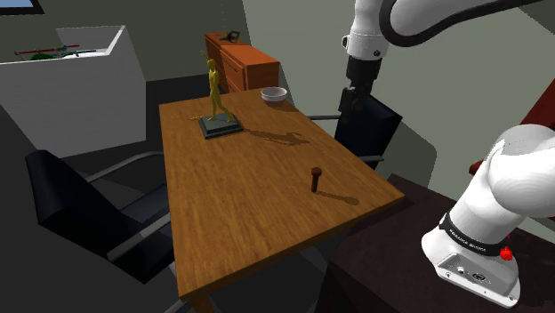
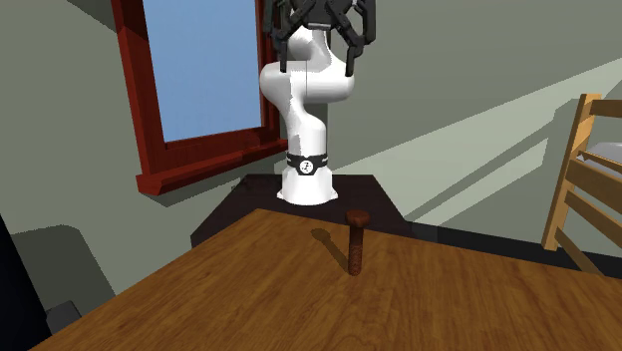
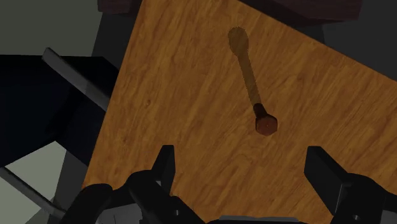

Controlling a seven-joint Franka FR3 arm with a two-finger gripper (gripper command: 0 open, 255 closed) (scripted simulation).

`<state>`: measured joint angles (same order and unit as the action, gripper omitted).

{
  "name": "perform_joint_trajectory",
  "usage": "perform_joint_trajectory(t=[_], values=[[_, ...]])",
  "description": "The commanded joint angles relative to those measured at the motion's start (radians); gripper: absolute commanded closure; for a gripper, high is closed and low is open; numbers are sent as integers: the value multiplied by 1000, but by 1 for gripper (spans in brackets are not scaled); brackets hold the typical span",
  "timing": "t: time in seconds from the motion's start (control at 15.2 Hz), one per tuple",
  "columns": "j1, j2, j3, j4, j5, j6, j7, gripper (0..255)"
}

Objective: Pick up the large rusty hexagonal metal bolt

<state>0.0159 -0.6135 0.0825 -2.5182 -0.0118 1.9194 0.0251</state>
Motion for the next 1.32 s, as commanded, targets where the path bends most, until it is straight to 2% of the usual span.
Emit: perform_joint_trajectory(t=[0.0,0.4,0.79,1.25], values=[[9,57,18,-18,8,70,17,0],[23,248,57,-45,11,261,52,0],[30,474,95,-23,-14,439,100,0],[27,546,98,-45,-36,531,119,0]])
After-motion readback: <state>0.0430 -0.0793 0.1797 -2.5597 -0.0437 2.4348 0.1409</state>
